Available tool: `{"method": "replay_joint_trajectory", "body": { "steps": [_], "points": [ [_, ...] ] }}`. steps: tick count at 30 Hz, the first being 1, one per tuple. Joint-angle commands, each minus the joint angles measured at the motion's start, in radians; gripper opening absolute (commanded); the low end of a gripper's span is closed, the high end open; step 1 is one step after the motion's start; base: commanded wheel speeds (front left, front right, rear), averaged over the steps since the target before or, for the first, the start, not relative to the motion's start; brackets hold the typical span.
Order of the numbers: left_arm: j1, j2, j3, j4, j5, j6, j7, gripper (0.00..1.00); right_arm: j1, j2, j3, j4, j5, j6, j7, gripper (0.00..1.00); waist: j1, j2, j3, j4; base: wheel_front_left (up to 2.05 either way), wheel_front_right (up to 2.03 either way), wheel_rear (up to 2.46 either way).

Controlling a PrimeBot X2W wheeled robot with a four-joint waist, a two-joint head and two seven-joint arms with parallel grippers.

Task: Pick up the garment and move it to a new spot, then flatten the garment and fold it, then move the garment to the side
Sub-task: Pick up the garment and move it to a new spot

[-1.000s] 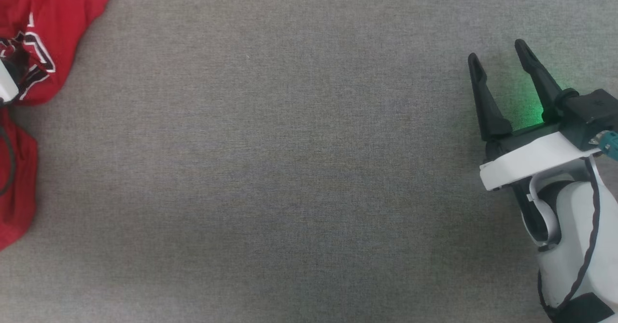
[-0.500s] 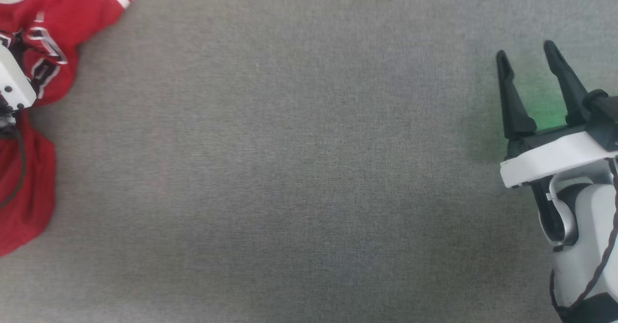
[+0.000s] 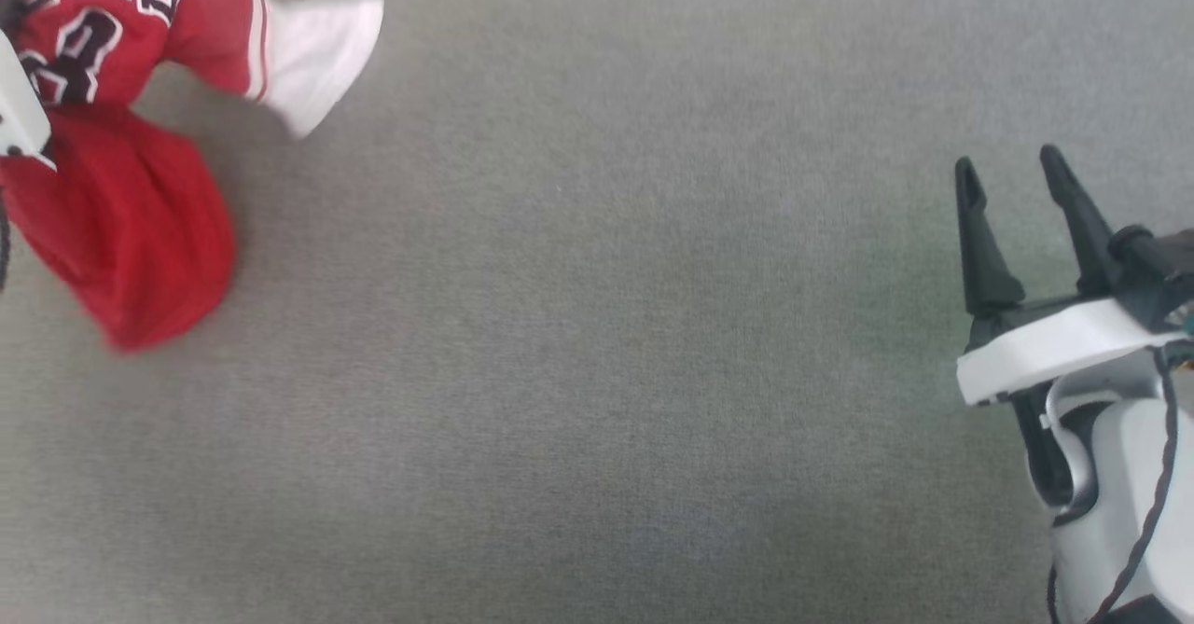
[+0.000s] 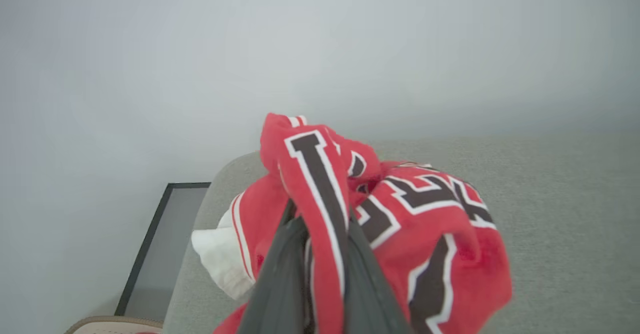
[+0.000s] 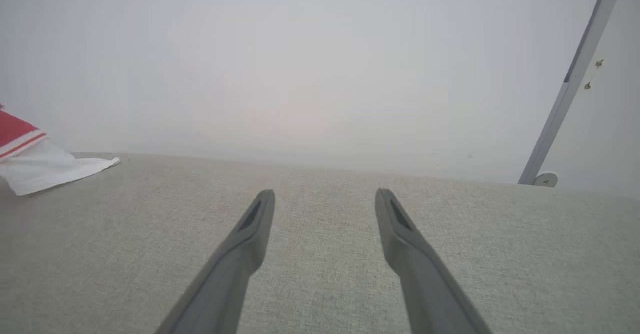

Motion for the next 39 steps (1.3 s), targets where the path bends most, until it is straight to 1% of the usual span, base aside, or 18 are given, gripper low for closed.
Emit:
{"method": "replay_joint_trajectory", "body": {
  "steps": [1, 4, 8, 16, 20, 23, 27, 28, 32, 34, 39],
  "points": [
    [0.005, 0.016, -0.006, -0.033, 0.002, -0.002, 0.008, 0.00, 0.015, 0.007, 0.001, 0.007, 0.007, 0.000, -0.006, 1.00, 0.0000, 0.0000, -0.041, 0.013, 0.00, 0.00, 0.00],
    [0.017, 0.038, -0.022, -0.116, 0.016, 0.003, 0.044, 0.00, 0.029, 0.010, -0.001, 0.017, 0.012, 0.000, -0.010, 1.00, 0.0000, 0.0000, -0.070, 0.016, 0.00, 0.00, 0.00],
    [0.039, 0.070, -0.025, -0.256, 0.014, 0.032, 0.100, 0.00, 0.048, 0.013, -0.007, 0.025, 0.020, 0.000, -0.017, 1.00, 0.0000, 0.0000, -0.104, 0.015, 0.00, 0.00, 0.00],
    [0.141, 0.139, -0.022, -0.598, 0.009, 0.133, 0.242, 0.00, 0.074, 0.023, -0.024, 0.029, 0.030, 0.000, -0.027, 1.00, 0.0000, 0.0000, -0.144, -0.012, 0.00, 0.00, 0.00],
    [0.189, 0.166, -0.023, -0.763, 0.005, 0.178, 0.304, 0.00, 0.080, 0.027, -0.036, 0.032, 0.031, 0.000, -0.032, 1.00, 0.0000, 0.0000, -0.154, -0.044, 0.00, 0.00, 0.00],
    [0.215, 0.176, -0.029, -0.876, 0.004, 0.206, 0.344, 0.00, 0.084, 0.033, -0.048, 0.032, 0.032, 0.000, -0.037, 1.00, 0.0000, 0.0000, -0.158, -0.075, 0.00, 0.00, 0.00],
    [0.226, 0.176, -0.044, -0.997, 0.007, 0.235, 0.393, 0.00, 0.086, 0.042, -0.064, 0.034, 0.033, 0.000, -0.048, 1.00, 0.0000, 0.0000, -0.155, -0.128, 0.00, 0.00, 0.00],
    [0.226, 0.176, -0.044, -0.997, 0.007, 0.235, 0.393, 0.00, 0.086, 0.042, -0.064, 0.034, 0.033, 0.000, -0.048, 1.00, 0.0000, 0.0000, -0.155, -0.128, 0.00, 0.00, 0.00],
    [0.212, 0.160, -0.074, -1.085, 0.016, 0.248, 0.437, 0.00, 0.085, 0.052, -0.070, 0.041, 0.038, 0.000, -0.058, 1.00, 0.0000, 0.0000, -0.143, -0.187, 0.00, 0.00, 0.00],
    [0.202, 0.149, -0.094, -1.117, 0.019, 0.249, 0.455, 0.00, 0.081, 0.057, -0.072, 0.047, 0.039, 0.000, -0.064, 1.00, 0.0000, 0.0000, -0.133, -0.219, 0.00, 0.00, 0.00],
    [0.184, 0.094, -0.152, -1.157, 0.018, 0.247, 0.483, 0.00, 0.080, 0.074, -0.076, 0.057, 0.039, 0.000, -0.077, 1.00, 0.0000, 0.0000, -0.109, -0.287, 0.00, 0.00, 0.00]
  ]
}}
